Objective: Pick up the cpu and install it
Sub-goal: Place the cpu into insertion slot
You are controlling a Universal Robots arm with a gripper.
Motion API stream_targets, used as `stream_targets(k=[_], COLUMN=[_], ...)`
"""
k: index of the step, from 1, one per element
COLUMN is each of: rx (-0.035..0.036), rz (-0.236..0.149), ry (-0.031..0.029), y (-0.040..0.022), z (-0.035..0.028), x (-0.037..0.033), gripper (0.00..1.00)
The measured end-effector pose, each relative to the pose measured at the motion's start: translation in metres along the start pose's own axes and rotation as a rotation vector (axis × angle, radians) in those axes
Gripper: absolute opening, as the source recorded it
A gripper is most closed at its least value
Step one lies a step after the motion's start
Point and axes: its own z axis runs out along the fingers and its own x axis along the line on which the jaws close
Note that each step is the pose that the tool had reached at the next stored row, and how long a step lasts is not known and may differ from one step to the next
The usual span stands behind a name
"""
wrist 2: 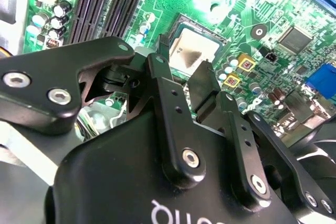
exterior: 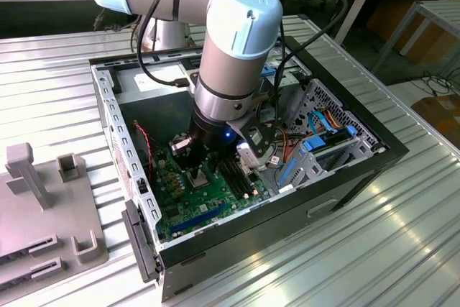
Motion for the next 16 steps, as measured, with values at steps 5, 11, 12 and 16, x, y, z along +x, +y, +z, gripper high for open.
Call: stream_targets(k=[5,11,12,16], rx=[0.0000,0.0001,0.0001,0.0001], rz=[-0.006,-0.006,-0.006,-0.006], ry=[0.0000,0.0001,0.0001,0.0000], y=[0.0001,0.0001,0.0001,0.0000], z=[0.0010,0.0024,0.0027,0.0032], x=[-0.0021,-0.0033,-0.0037,-0.0042], gripper=[0.43,0.43,0.43,0.43])
